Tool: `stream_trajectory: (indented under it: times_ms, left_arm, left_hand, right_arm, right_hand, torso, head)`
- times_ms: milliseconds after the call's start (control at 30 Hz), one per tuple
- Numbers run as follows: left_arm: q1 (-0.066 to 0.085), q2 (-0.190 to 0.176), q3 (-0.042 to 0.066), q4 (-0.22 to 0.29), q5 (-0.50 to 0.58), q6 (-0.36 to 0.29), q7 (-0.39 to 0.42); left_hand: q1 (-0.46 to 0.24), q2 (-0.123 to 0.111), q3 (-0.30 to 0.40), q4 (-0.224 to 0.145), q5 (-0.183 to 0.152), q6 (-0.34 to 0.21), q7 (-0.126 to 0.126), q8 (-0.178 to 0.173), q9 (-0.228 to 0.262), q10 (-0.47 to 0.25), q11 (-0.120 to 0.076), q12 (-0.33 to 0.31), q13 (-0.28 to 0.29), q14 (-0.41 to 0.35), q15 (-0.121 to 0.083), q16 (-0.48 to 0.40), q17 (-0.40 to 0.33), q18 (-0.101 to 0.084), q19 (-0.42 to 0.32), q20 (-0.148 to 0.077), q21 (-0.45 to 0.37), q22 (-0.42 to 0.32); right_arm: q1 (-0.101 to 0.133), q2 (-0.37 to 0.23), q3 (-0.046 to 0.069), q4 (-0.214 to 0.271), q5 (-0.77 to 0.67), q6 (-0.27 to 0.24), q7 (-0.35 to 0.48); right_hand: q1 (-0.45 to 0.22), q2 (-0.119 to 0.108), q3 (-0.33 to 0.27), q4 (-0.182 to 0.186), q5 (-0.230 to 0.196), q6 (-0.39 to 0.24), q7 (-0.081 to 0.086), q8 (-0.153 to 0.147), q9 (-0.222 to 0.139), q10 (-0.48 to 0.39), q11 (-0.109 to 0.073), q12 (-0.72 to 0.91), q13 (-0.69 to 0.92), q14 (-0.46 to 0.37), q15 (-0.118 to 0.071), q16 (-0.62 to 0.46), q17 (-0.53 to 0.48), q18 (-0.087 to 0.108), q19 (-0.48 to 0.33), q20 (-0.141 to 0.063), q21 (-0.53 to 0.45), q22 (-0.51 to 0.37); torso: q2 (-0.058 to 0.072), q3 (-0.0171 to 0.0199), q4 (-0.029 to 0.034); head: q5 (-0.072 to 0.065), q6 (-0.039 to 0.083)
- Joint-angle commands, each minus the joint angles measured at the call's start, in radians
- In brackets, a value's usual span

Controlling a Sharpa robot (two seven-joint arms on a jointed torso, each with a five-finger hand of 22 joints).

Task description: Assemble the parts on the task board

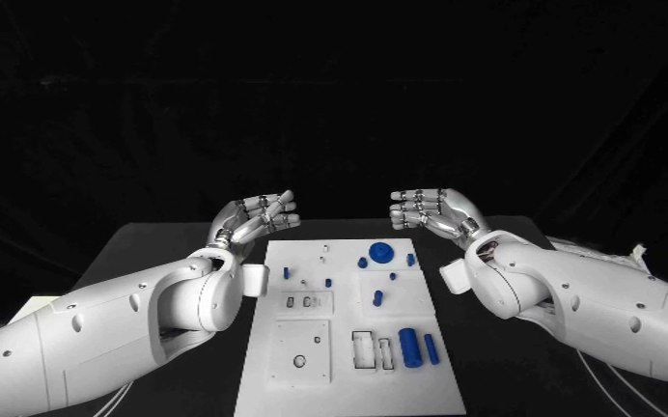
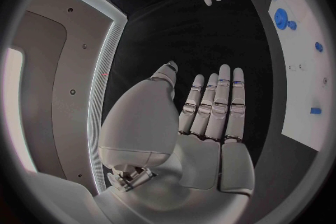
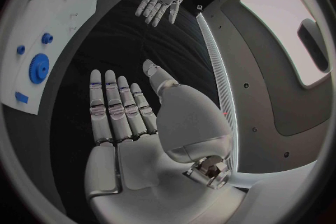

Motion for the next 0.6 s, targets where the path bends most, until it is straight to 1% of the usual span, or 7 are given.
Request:
stream_trajectory:
  times_ms: [33,233,367,467,500,567,600]
  left_arm:
    - [0.001,-0.027,0.001,0.039,-0.011,0.121,0.017]
    - [0.001,-0.074,0.001,0.115,-0.062,0.168,-0.008]
    - [0.002,-0.102,0.002,0.165,-0.064,0.175,-0.02]
    - [0.003,-0.12,0.006,0.201,-0.023,0.176,-0.028]
    - [0.004,-0.127,0.007,0.214,-0.005,0.176,-0.03]
    - [0.008,-0.143,0.009,0.243,0.028,0.18,-0.033]
    - [0.01,-0.149,0.01,0.254,0.037,0.181,-0.033]
  left_hand:
    - [0.025,0.018,0.011,-0.025,-0.003,0.035,0.001,0.003,-0.004,0.043,-0.011,0.006,0.0,0.037,-0.013,0.001,0.004,0.007,0.041,-0.013,0.008,-0.005]
    - [0.053,0.017,0.031,-0.057,-0.005,0.068,-0.008,-0.011,-0.014,0.09,-0.024,-0.012,-0.002,0.09,-0.028,-0.006,0.015,0.006,0.09,-0.029,0.009,-0.018]
    - [0.053,0.014,0.037,-0.064,-0.013,0.081,-0.014,-0.022,-0.015,0.123,-0.033,-0.017,0.001,0.127,-0.039,-0.002,0.029,0.006,0.129,-0.04,0.02,-0.019]
    - [0.049,0.013,0.038,-0.064,-0.015,0.087,-0.016,-0.026,-0.016,0.136,-0.036,-0.019,0.002,0.142,-0.044,0.001,0.037,0.006,0.144,-0.046,0.026,-0.018]
    - [0.049,0.013,0.038,-0.064,-0.015,0.087,-0.016,-0.026,-0.016,0.137,-0.036,-0.019,0.002,0.142,-0.044,0.001,0.037,0.006,0.144,-0.046,0.026,-0.018]
    - [0.048,0.013,0.039,-0.064,-0.016,0.086,-0.016,-0.027,-0.016,0.136,-0.036,-0.02,0.001,0.142,-0.044,0.0,0.037,0.005,0.144,-0.046,0.025,-0.019]
    - [0.048,0.012,0.039,-0.065,-0.016,0.086,-0.016,-0.028,-0.016,0.135,-0.035,-0.022,0.001,0.141,-0.044,-0.001,0.038,0.005,0.144,-0.046,0.025,-0.019]
  right_arm:
    - [0.021,-0.009,0.002,0.005,-0.244,-0.003,-0.034]
    - [0.065,-0.023,0.004,0.001,-0.495,0.031,-0.137]
    - [0.09,-0.025,0.008,-0.001,-0.689,0.078,-0.226]
    - [0.107,-0.024,0.01,0.003,-0.83,0.115,-0.287]
    - [0.113,-0.022,0.01,0.005,-0.873,0.126,-0.306]
    - [0.125,-0.019,0.011,0.012,-0.964,0.154,-0.349]
    - [0.13,-0.018,0.011,0.015,-0.996,0.165,-0.365]
  right_hand:
    - [0.012,-0.021,0.074,-0.06,-0.016,0.177,0.008,0.005,0.002,0.195,-0.042,0.001,0.003,0.23,-0.059,0.022,0.007,0.031,0.184,-0.06,0.067,0.011]
    - [0.014,-0.059,0.083,-0.059,-0.022,0.226,-0.013,0.0,0.005,0.29,-0.075,0.001,0.01,0.382,-0.109,0.066,0.042,0.029,0.308,-0.113,0.146,0.042]
    - [0.013,-0.077,0.066,-0.054,-0.029,0.256,-0.037,-0.001,0.006,0.338,-0.103,0.002,0.014,0.526,-0.154,0.173,0.108,0.029,0.434,-0.162,0.246,0.089]
    - [-0.003,-0.084,0.06,-0.047,-0.032,0.276,-0.048,-0.01,0.005,0.366,-0.129,-0.004,0.016,0.524,-0.17,0.391,0.23,0.026,0.502,-0.187,0.332,0.136]
    - [-0.008,-0.086,0.061,-0.045,-0.027,0.277,-0.052,-0.013,0.005,0.367,-0.123,-0.007,0.016,0.534,-0.174,0.447,0.264,0.026,0.513,-0.189,0.351,0.146]
    - [-0.018,-0.087,0.075,-0.044,-0.015,0.287,-0.058,-0.019,0.005,0.367,-0.123,-0.017,0.016,0.539,-0.179,0.749,0.552,0.021,0.548,-0.192,0.422,0.19]
    - [-0.024,-0.091,0.082,-0.043,-0.017,0.287,-0.06,-0.022,0.005,0.365,-0.123,-0.022,0.016,0.534,-0.18,0.861,0.664,0.009,0.574,-0.192,0.512,0.283]
  torso:
    - [0.033,0.0014,0.0049]
    - [0.073,0.0036,0.0222]
    - [0.098,0.0011,0.0315]
    - [0.12,-0.0016,0.0393]
    - [0.125,-0.0025,0.0404]
    - [0.142,-0.0047,0.0434]
    - [0.147,-0.0054,0.0446]
  head:
    - [-0.009,0.015]
    - [-0.018,0.034]
    - [-0.026,0.043]
    - [-0.035,0.048]
    - [-0.037,0.05]
    - [-0.044,0.051]
    - [-0.047,0.051]
